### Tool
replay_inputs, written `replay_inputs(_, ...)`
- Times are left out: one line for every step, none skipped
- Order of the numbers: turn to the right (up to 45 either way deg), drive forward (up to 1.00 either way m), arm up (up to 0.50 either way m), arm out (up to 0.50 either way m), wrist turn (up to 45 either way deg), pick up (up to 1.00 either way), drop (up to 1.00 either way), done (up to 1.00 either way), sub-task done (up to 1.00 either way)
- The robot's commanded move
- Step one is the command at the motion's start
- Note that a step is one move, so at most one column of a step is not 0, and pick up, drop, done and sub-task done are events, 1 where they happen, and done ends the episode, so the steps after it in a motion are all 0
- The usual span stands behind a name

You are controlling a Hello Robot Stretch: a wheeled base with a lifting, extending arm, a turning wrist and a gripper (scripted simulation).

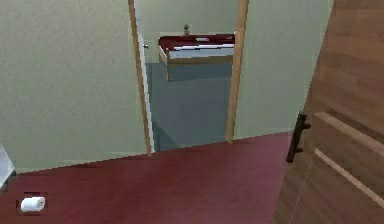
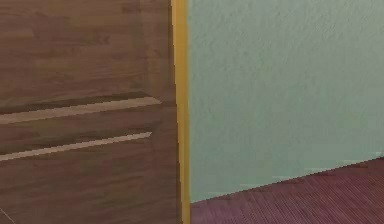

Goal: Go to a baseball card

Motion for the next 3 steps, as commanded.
replay_inputs(-6.0,0.00,0.00,0.00,0.0,0.00,0.00,0.00,0.00)
replay_inputs(0.0,0.35,0.00,0.00,0.0,0.00,0.00,0.00,0.00)
replay_inputs(0.0,1.00,0.00,0.00,0.0,0.00,0.00,0.00,0.00)
